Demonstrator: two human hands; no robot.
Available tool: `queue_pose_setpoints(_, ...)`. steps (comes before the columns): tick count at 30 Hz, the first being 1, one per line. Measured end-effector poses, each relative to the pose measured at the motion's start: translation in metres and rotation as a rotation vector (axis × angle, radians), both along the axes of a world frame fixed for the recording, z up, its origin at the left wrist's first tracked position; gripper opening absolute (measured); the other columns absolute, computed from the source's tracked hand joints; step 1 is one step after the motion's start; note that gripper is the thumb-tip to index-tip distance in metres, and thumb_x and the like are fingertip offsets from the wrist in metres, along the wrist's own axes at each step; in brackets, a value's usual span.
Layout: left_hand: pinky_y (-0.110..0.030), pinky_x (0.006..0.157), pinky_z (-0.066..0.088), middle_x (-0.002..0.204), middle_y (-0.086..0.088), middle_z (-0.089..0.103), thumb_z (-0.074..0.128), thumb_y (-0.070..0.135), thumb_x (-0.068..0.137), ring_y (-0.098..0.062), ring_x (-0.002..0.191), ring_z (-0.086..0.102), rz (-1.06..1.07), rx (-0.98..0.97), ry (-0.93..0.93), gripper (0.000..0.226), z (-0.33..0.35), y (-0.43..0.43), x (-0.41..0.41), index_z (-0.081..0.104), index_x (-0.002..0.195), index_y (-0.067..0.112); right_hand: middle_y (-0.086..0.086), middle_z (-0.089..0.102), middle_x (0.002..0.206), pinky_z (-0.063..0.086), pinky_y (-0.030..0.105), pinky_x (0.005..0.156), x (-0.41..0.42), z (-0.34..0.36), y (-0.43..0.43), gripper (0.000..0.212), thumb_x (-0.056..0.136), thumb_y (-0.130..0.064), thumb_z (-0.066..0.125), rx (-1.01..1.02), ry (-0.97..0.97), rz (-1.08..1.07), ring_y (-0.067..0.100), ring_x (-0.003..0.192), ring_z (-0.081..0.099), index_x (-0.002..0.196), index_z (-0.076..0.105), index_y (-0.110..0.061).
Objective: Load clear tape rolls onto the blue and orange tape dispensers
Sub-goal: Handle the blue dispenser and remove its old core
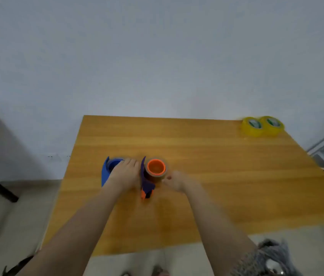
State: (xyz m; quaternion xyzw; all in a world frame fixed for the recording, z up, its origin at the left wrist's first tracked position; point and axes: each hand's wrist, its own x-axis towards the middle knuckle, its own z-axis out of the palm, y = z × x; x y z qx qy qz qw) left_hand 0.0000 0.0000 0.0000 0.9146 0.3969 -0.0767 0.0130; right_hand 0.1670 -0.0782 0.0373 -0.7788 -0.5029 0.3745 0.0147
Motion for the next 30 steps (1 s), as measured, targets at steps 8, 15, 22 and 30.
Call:
queue_pose_setpoints(8, -0.035, 0.114, 0.023, 0.149, -0.013, 0.030, 0.024, 0.021, 0.099, -0.026, 0.139, 0.027, 0.036, -0.023, 0.004, 0.046, -0.027, 0.017, 0.025, 0.026, 0.142, 0.004, 0.016, 0.065, 0.092, 0.041, 0.030, 0.072, 0.026, -0.049, 0.039, 0.028, 0.095, -0.022, 0.048, 0.135, 0.148, -0.109, 0.026, 0.087, 0.061, 0.096, 0.067, -0.001)
queue_pose_setpoints(15, -0.037, 0.116, 0.021, 0.154, -0.013, 0.020, 0.026, 0.021, 0.100, -0.026, 0.143, 0.019, 0.147, -0.036, -0.029, 0.050, -0.046, 0.007, 0.041, 0.018, 0.146, 0.002, 0.013, 0.057, 0.119, 0.042, 0.027, 0.077, 0.035, -0.076, 0.074, 0.035, 0.092, -0.022, 0.057, 0.241, 0.074, -0.270, 0.026, 0.108, 0.057, 0.122, 0.048, -0.007)
queue_pose_setpoints(22, -0.038, 0.092, 0.051, 0.130, -0.016, 0.057, 0.062, 0.024, 0.080, -0.028, 0.120, 0.057, 0.242, -0.075, -0.084, 0.050, -0.058, -0.002, 0.038, 0.057, 0.125, 0.002, 0.012, 0.051, 0.132, 0.040, 0.036, 0.101, 0.029, -0.096, 0.077, 0.040, 0.095, -0.024, 0.050, 0.179, -0.019, -0.165, 0.027, 0.123, 0.047, 0.131, 0.049, -0.007)
queue_pose_setpoints(30, -0.040, 0.086, 0.053, 0.112, -0.008, 0.070, 0.040, 0.029, 0.079, -0.025, 0.114, 0.061, 0.233, -0.043, -0.094, 0.045, -0.061, 0.002, 0.041, 0.071, 0.102, 0.007, 0.012, 0.063, 0.116, 0.046, 0.032, 0.085, 0.031, -0.100, 0.077, 0.030, 0.094, -0.021, 0.049, 0.195, 0.075, -0.222, 0.026, 0.105, 0.059, 0.119, 0.058, -0.006)
